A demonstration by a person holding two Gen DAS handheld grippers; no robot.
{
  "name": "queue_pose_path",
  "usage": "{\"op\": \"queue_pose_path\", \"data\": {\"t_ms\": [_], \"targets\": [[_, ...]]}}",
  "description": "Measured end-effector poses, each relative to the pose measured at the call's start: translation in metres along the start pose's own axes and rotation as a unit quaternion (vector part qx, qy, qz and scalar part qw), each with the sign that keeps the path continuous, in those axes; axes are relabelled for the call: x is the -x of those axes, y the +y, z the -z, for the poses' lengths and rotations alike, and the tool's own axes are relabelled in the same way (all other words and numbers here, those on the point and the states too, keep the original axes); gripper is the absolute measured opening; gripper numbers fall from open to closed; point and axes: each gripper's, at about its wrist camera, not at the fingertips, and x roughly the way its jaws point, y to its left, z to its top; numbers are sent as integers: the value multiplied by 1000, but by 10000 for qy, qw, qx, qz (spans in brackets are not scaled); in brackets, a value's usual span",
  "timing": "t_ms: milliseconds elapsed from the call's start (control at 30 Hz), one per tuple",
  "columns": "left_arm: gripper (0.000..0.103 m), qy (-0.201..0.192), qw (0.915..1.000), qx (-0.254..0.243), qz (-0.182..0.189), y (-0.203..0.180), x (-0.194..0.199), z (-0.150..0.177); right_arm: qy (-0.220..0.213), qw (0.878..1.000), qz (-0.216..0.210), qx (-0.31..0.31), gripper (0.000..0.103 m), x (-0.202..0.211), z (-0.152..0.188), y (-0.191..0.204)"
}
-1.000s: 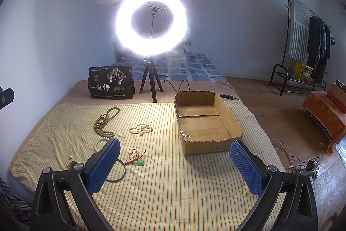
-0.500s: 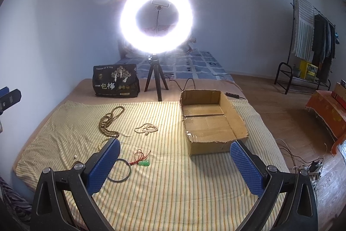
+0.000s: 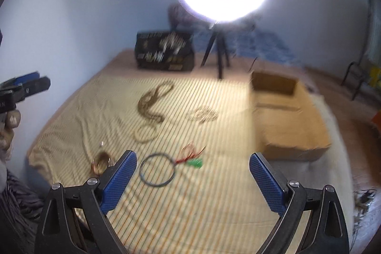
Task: Organize jewelry
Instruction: 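Grasp the brown leather watch with the left gripper while the right gripper grasps the blue bangle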
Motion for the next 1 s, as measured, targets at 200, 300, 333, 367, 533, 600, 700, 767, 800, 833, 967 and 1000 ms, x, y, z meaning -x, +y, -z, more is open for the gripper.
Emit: {"op": "queue_pose_path", "data": {"t_ms": [200, 300, 333, 367, 533, 600, 700, 767, 800, 833, 967, 1000], "targets": [[79, 890, 9951, 3, 421, 3, -49, 27, 677, 9972, -249, 190, 97, -59, 24, 16], [64, 1388, 9884, 139, 596, 4, -71, 43, 809, 9959, -303, 279, 97, -76, 30, 20], [61, 1558, 9854, 223, 649, 4, -79, 49, 860, 9953, -328, 284, 97, -82, 31, 21], [57, 1743, 9817, 313, 706, 5, -87, 56, 924, 9945, -415, 262, 97, -88, 32, 23], [46, 2321, 9678, 557, 803, 6, -111, 80, 1102, 9914, -636, 304, 94, -105, 31, 36], [44, 2452, 9637, 595, 872, 5, -115, 87, 1192, 9898, -651, 436, 92, -113, 31, 44], [38, 2569, 9592, 697, 947, 6, -118, 93, 1305, 9885, -604, 476, 88, -122, 31, 48], [38, 2640, 9566, 736, 990, 7, -120, 96, 1420, 9869, -649, 396, 87, -128, 31, 48], [37, 2678, 9553, 746, 1002, 8, -122, 97, 1466, 9861, -697, 359, 87, -129, 32, 48], [35, 2712, 9541, 759, 1019, 7, -125, 98, 1501, 9854, -730, 347, 86, -132, 32, 49], [34, 2834, 9496, 833, 1047, 9, -133, 102, 1551, 9844, -670, 497, 84, -138, 35, 54], [34, 2874, 9477, 896, 1063, 10, -135, 104, 1560, 9842, -647, 527, 84, -140, 35, 55]]}}
